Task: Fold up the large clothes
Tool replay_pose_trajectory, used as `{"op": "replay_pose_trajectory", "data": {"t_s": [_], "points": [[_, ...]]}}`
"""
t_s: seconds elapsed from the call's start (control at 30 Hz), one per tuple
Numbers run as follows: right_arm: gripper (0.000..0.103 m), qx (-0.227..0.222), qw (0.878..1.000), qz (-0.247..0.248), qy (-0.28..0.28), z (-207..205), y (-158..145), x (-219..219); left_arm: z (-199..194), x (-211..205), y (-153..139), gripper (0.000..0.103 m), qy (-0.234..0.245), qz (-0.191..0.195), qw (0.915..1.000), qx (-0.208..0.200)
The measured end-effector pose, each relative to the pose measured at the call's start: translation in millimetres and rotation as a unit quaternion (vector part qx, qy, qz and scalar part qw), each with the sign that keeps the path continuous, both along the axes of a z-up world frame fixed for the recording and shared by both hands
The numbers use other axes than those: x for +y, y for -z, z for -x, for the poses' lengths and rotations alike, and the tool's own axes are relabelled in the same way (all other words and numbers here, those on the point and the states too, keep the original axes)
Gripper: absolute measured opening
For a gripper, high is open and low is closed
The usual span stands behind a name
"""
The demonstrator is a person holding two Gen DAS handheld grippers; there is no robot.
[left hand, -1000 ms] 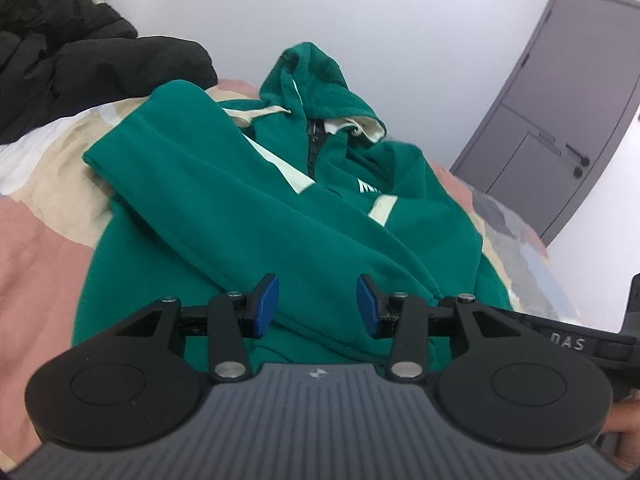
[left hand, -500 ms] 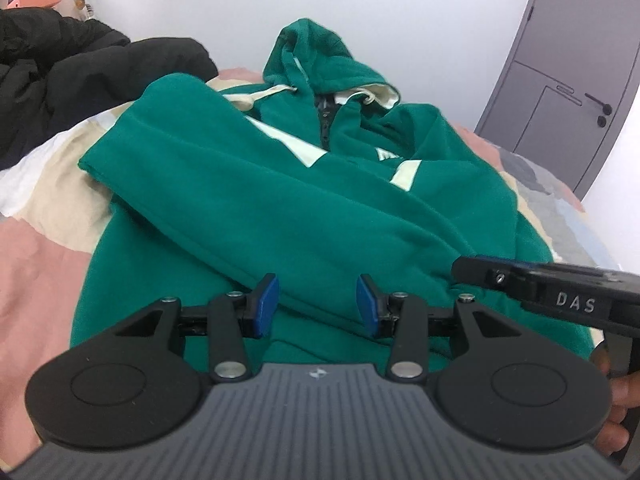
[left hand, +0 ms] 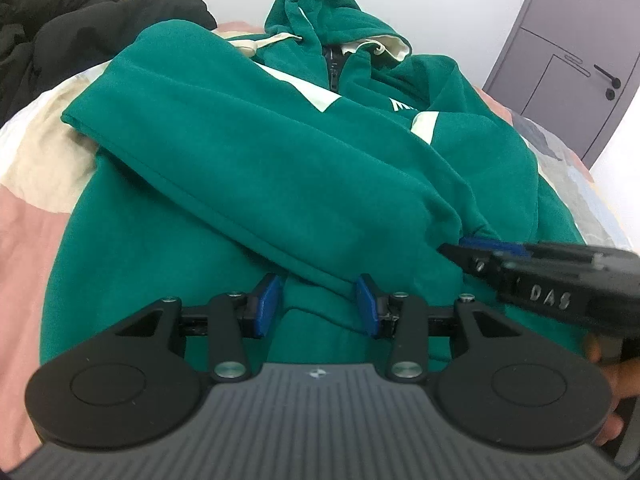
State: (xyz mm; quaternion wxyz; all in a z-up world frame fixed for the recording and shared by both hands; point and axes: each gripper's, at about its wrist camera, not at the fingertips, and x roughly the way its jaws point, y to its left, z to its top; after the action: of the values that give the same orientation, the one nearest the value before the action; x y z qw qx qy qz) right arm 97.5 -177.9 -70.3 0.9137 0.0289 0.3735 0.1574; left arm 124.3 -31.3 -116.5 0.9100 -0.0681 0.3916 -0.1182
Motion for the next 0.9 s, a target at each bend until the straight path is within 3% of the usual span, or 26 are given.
{"op": "replay_pose_trajectory", "data": {"t_s": [0.27,0.53,0.6,0.63,0.67,0.9], "points": [[0.023,-0.018,1.000,0.011,0.001,7,0,2,8,-2,-7,0.048,0.001,-0.003,0.9997,-0.023],[0.029,-0.048,0.998,-0.042,0.024,21,-27,-12,33,10,-54,0.053,0.002,0.058,0.9936,-0.096],[0.042,-0.059,0.996,-0.071,0.022,25,-36,-18,33,12,-67,0.053,0.001,0.078,0.9909,-0.110],[0.057,-0.062,0.994,-0.085,0.020,26,-41,-19,32,13,-73,0.054,-0.003,0.079,0.9904,-0.114],[0.063,-0.066,0.993,-0.097,0.018,27,-46,-21,30,13,-77,0.054,-0.005,0.078,0.9905,-0.113],[0.064,-0.073,0.988,-0.129,0.039,-19,-84,-36,-19,31,-108,0.062,-0.024,0.097,0.9901,-0.099]]}}
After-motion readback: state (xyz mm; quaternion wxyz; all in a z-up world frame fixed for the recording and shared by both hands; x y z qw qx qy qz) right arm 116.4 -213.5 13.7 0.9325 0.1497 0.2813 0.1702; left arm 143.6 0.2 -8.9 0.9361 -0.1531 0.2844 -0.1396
